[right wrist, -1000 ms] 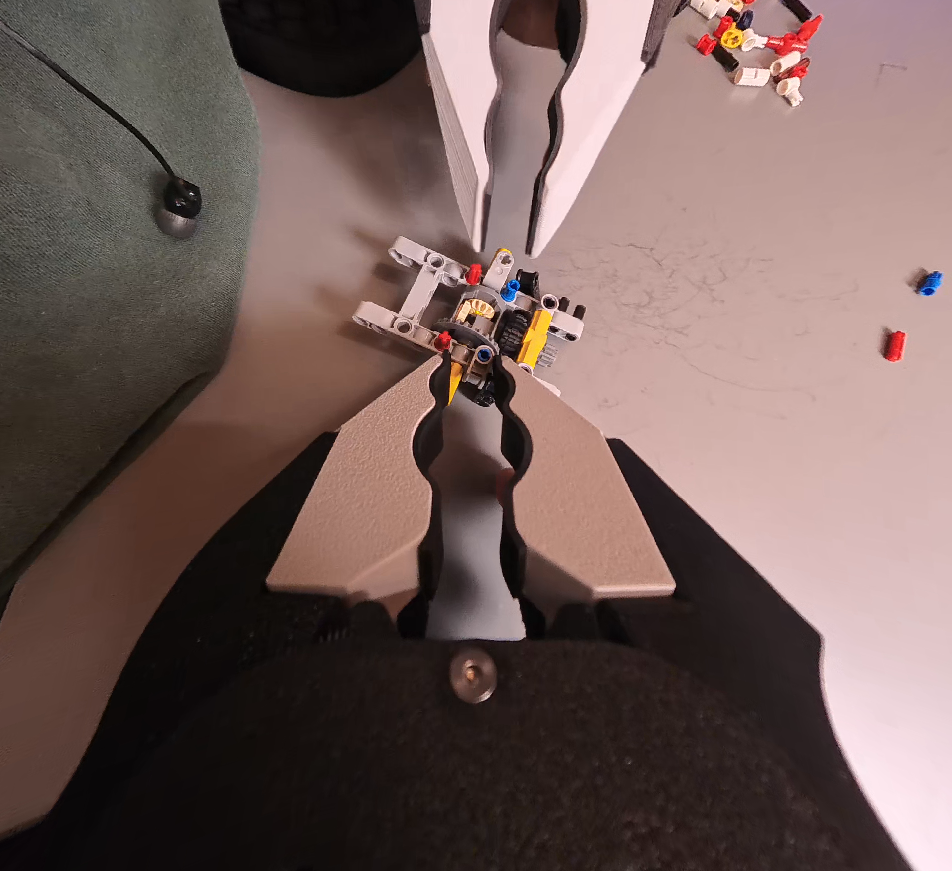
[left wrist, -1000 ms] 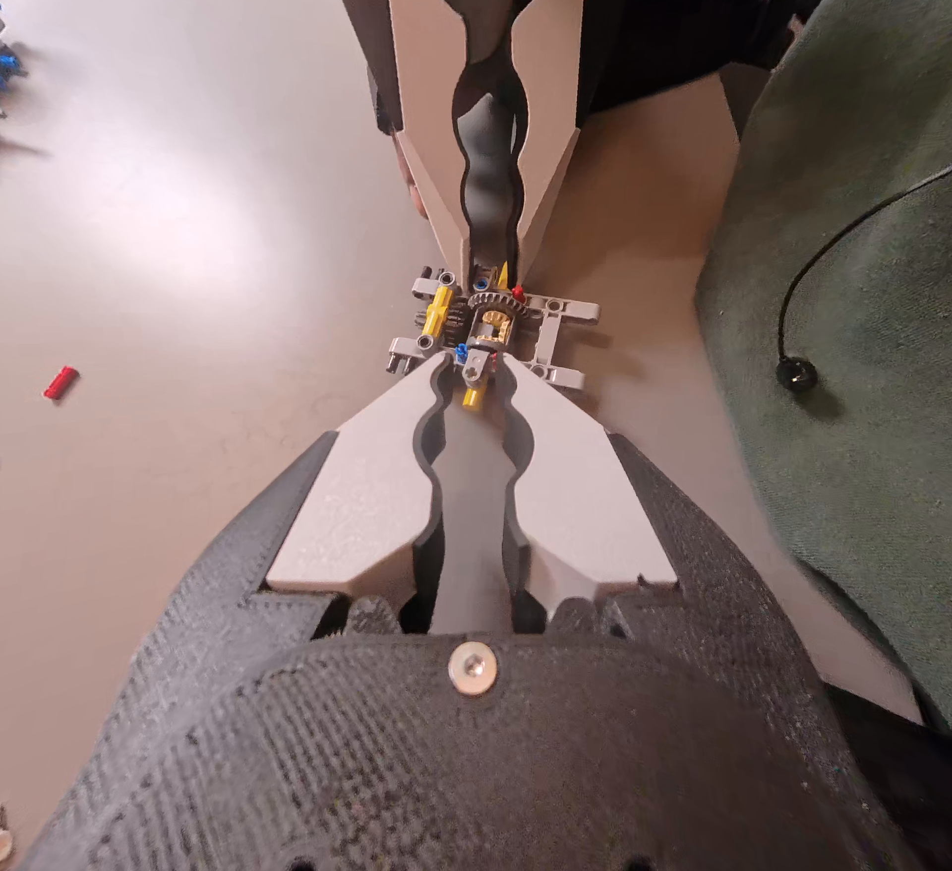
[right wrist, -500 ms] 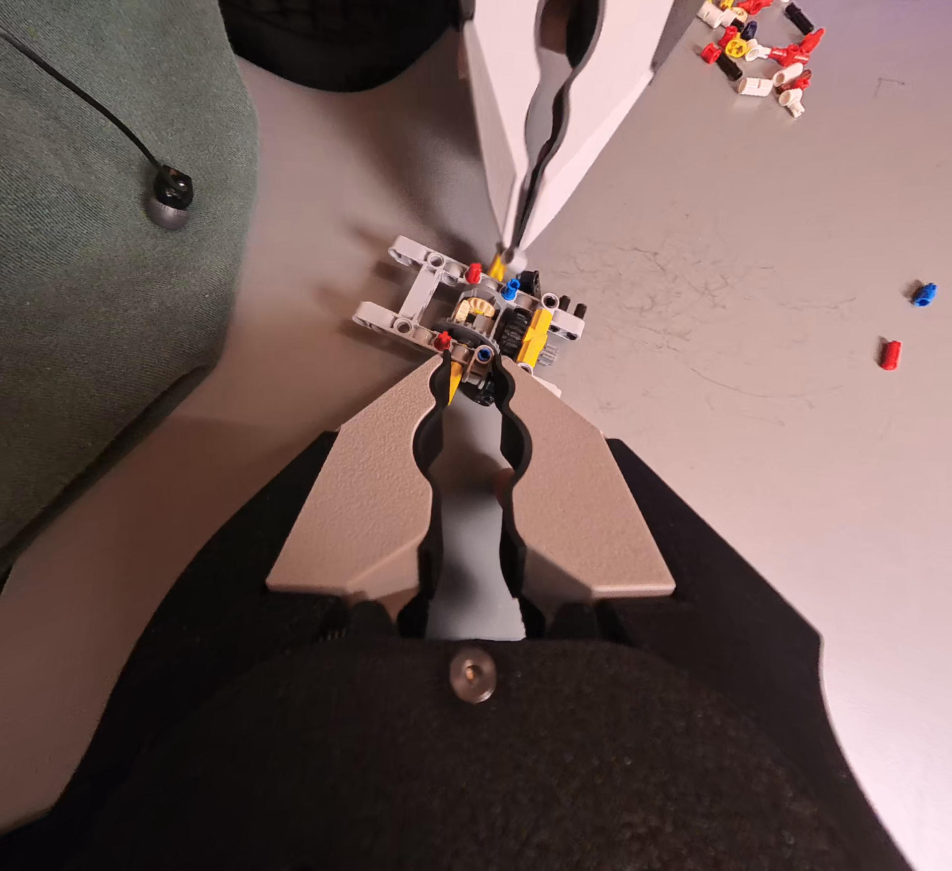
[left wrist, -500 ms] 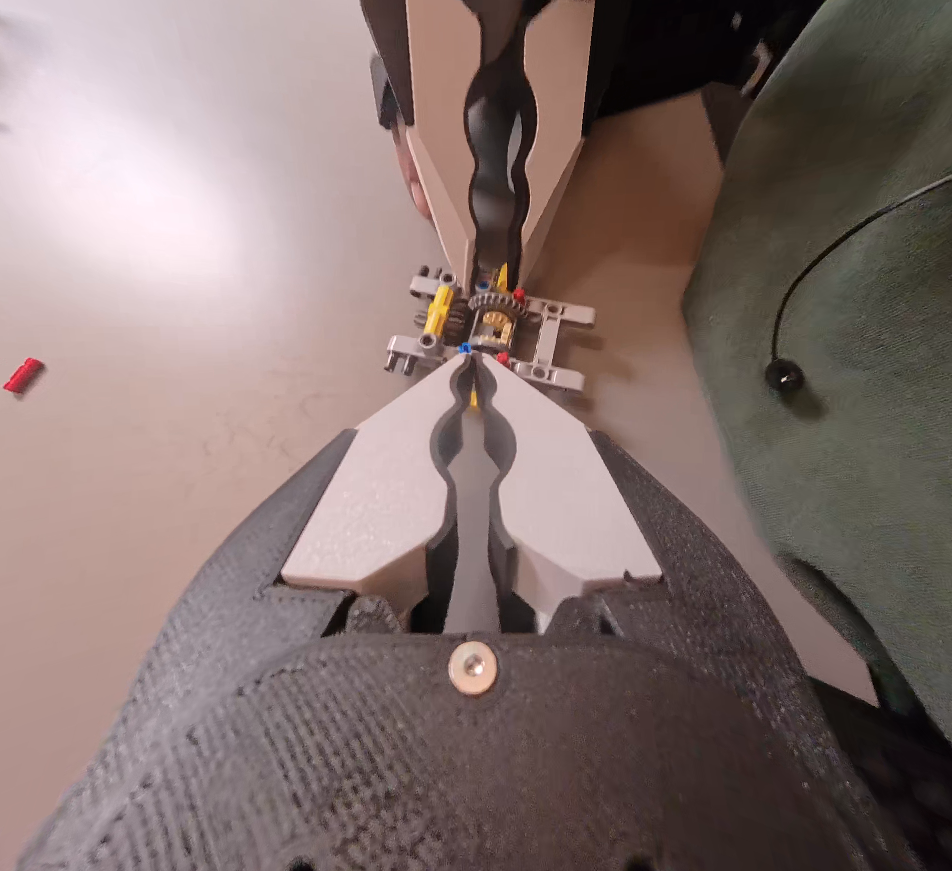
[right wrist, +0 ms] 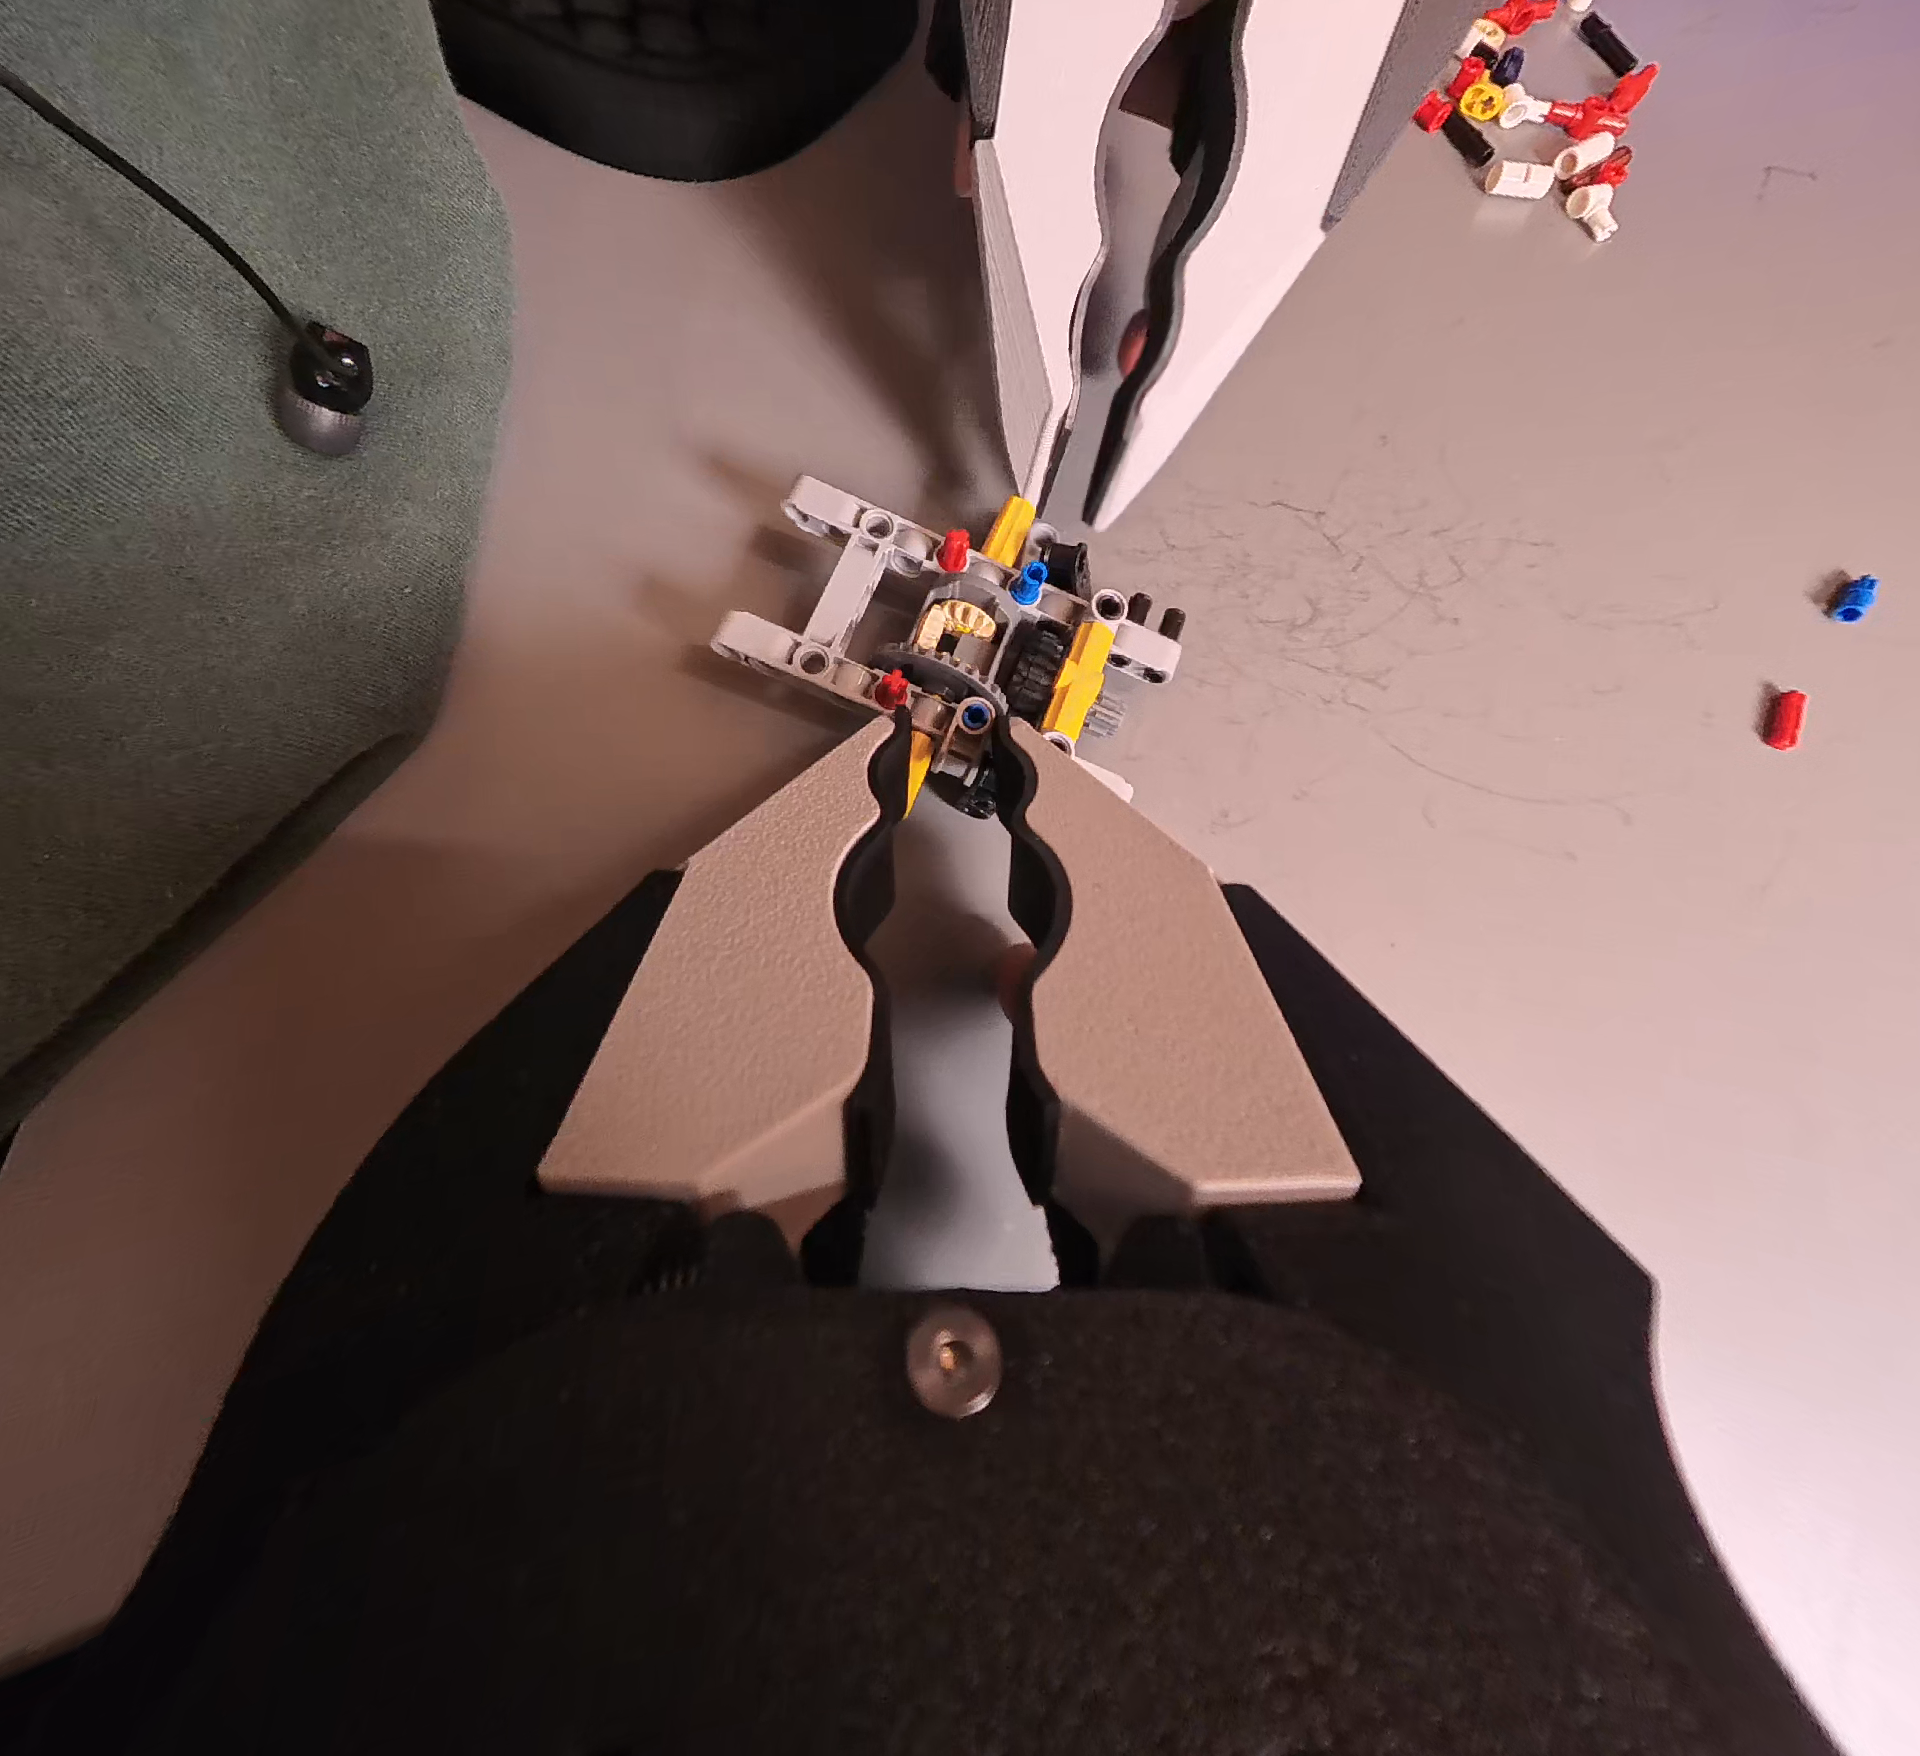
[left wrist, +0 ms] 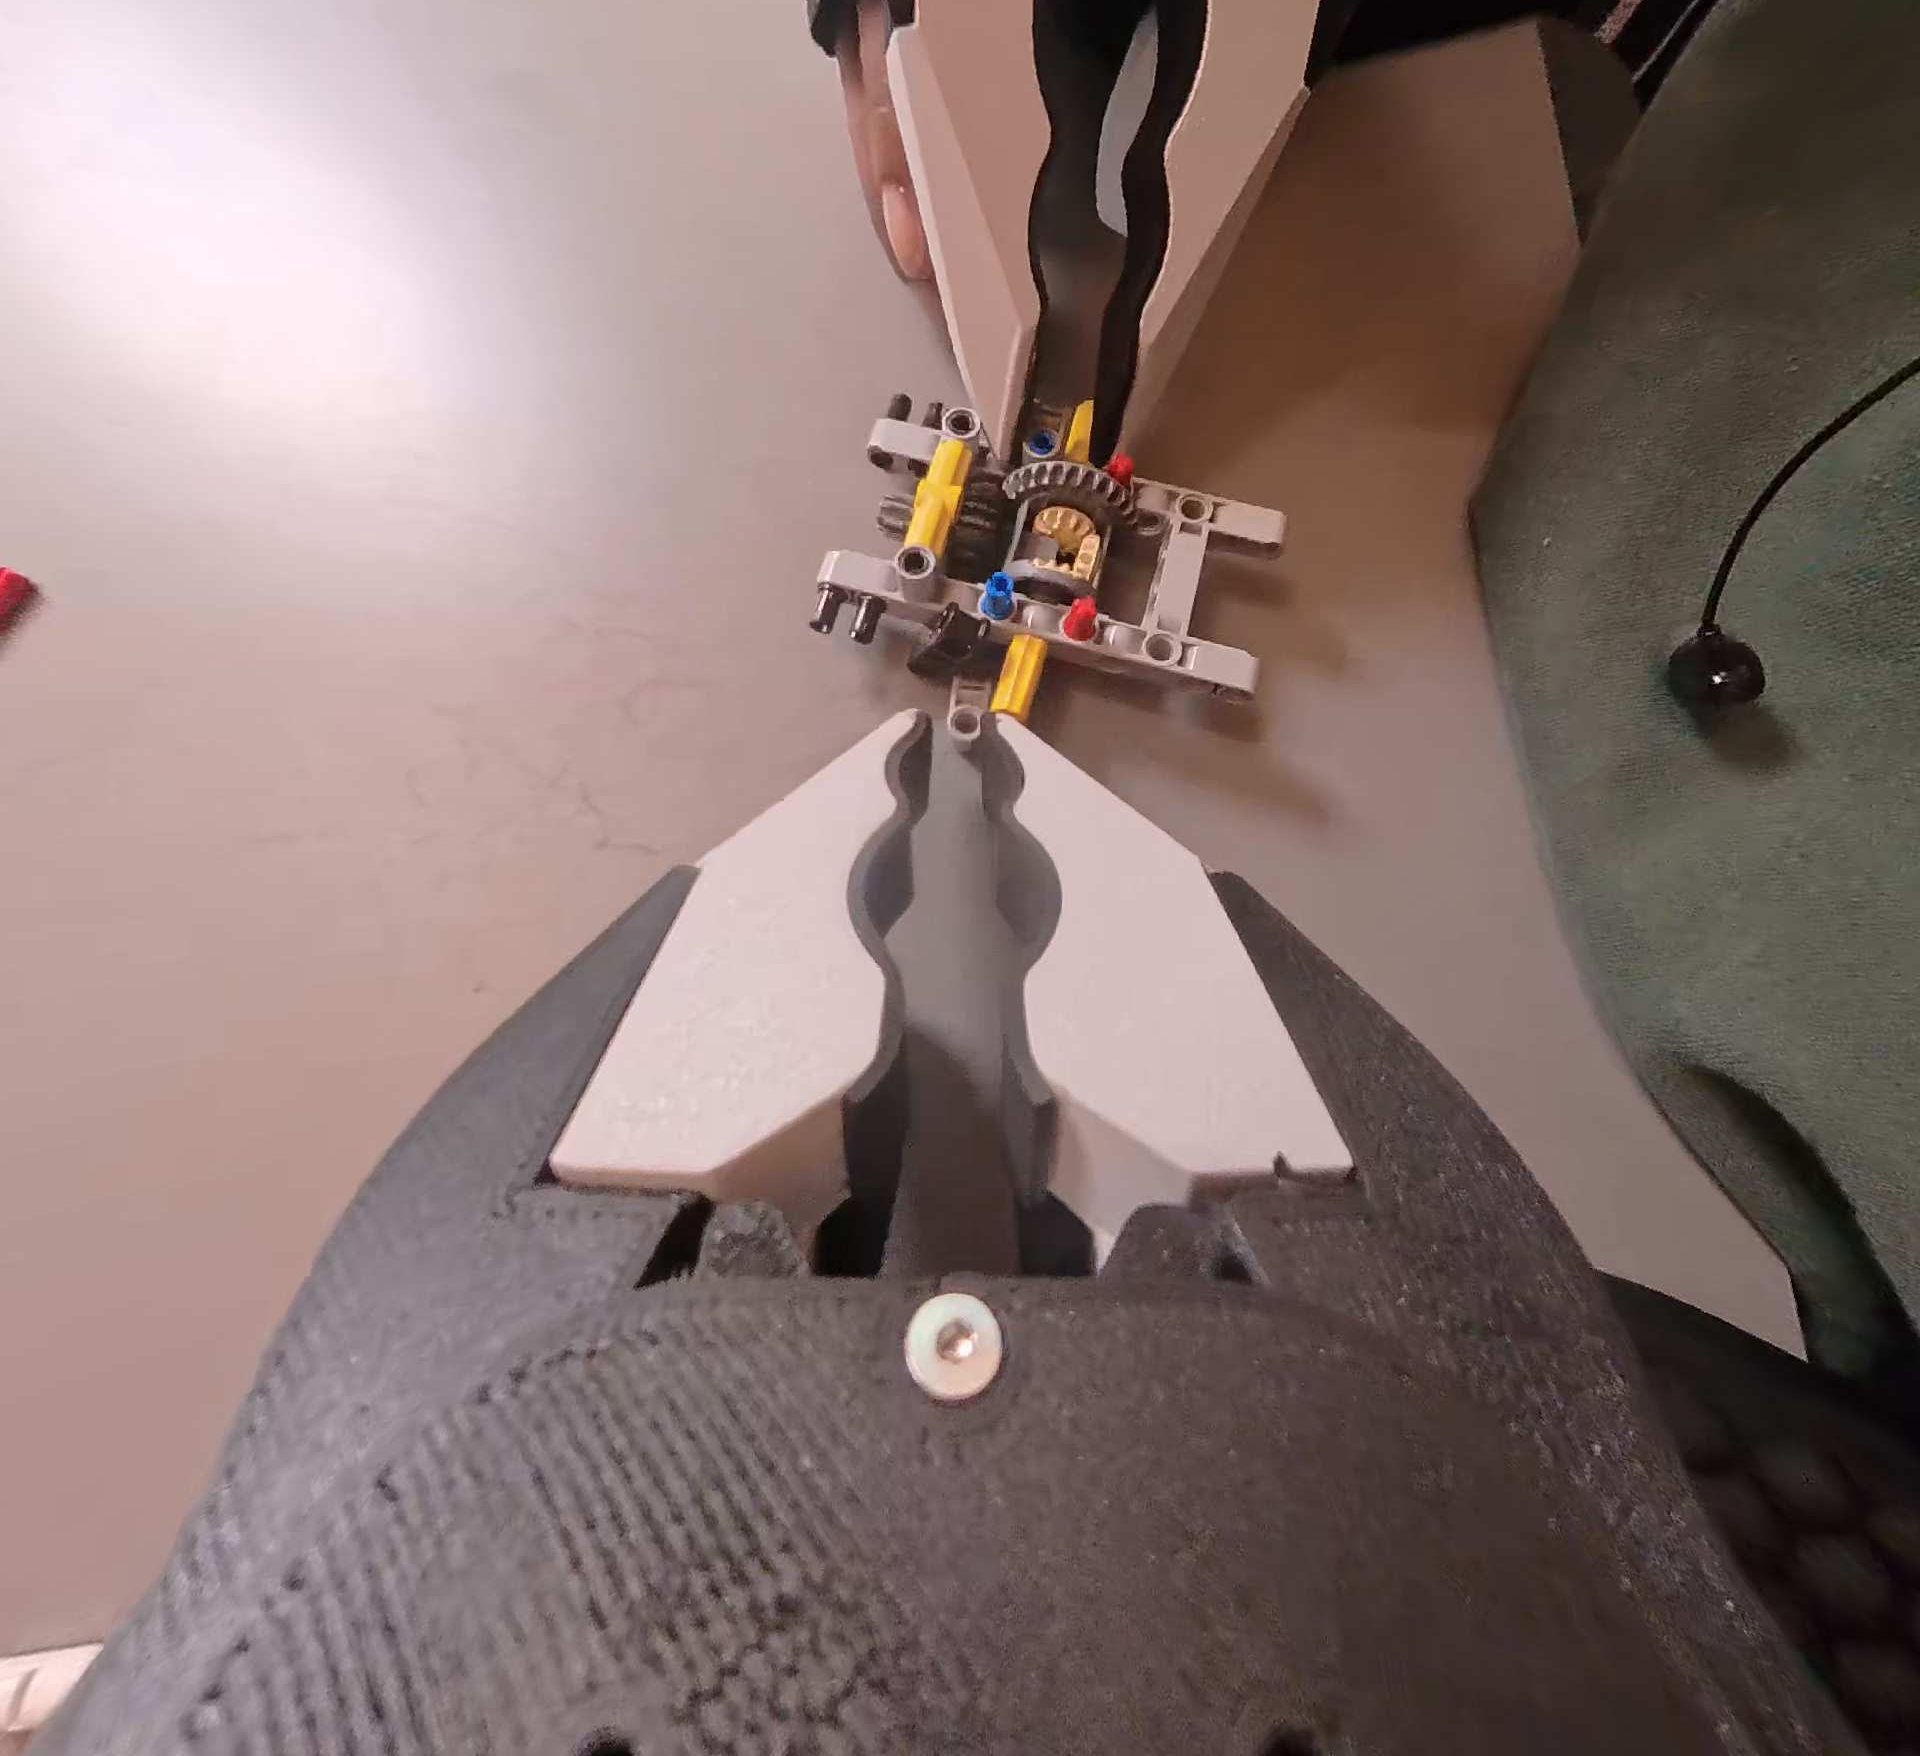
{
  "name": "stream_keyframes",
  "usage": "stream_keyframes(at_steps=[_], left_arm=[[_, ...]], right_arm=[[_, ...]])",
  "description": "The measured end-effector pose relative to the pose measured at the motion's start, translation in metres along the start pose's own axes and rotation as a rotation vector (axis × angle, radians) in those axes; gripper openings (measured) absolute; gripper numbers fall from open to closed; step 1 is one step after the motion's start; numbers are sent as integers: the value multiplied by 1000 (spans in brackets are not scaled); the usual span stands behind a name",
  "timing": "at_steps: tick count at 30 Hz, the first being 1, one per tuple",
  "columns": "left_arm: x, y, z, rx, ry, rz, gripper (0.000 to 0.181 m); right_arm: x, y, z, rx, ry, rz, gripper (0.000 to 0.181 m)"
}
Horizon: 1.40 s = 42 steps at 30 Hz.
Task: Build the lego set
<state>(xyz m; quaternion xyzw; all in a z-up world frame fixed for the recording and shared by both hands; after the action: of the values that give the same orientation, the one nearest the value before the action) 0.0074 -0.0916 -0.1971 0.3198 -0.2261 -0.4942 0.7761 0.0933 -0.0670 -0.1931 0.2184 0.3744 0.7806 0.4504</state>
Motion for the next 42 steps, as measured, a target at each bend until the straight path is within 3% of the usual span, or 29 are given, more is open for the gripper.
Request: stream_keyframes(at_steps=[8, 14, 21, 29, 38, 42], left_arm=[[-1, 12, 7, 70, -7, -75, 13], [2, 12, -8, 50, -42, -109, 8], [-2, 11, -10, 109, -153, 121, 7], [-2, 10, -10, 121, -158, 151, 7], [-8, 9, -11, 112, -311, 519, 7], [-9, 10, -10, 105, -311, 522, 7]], right_arm=[[-1, 0, 0, 3, 9, 7, 14], [-3, 0, 0, 3, 19, 16, 14], [-3, -1, 0, 8, 34, 16, 15], [-4, -1, 0, 9, 37, 19, 15], [-4, -1, 0, 11, 34, 30, 15], [-3, -1, 0, 13, 29, 31, 15]])
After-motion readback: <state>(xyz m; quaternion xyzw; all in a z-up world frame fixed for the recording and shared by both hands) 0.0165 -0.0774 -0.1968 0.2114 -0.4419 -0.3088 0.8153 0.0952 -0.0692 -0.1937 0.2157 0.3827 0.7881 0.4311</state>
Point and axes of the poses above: each gripper's, where its closed fingertips meet, z back along the fingers, y out of its top, x = y × z across the jaws, the point moved 3 cm from there along z, back along the fingers, and after that the axes turned 6 degrees about -z, right-handed, at the moved point
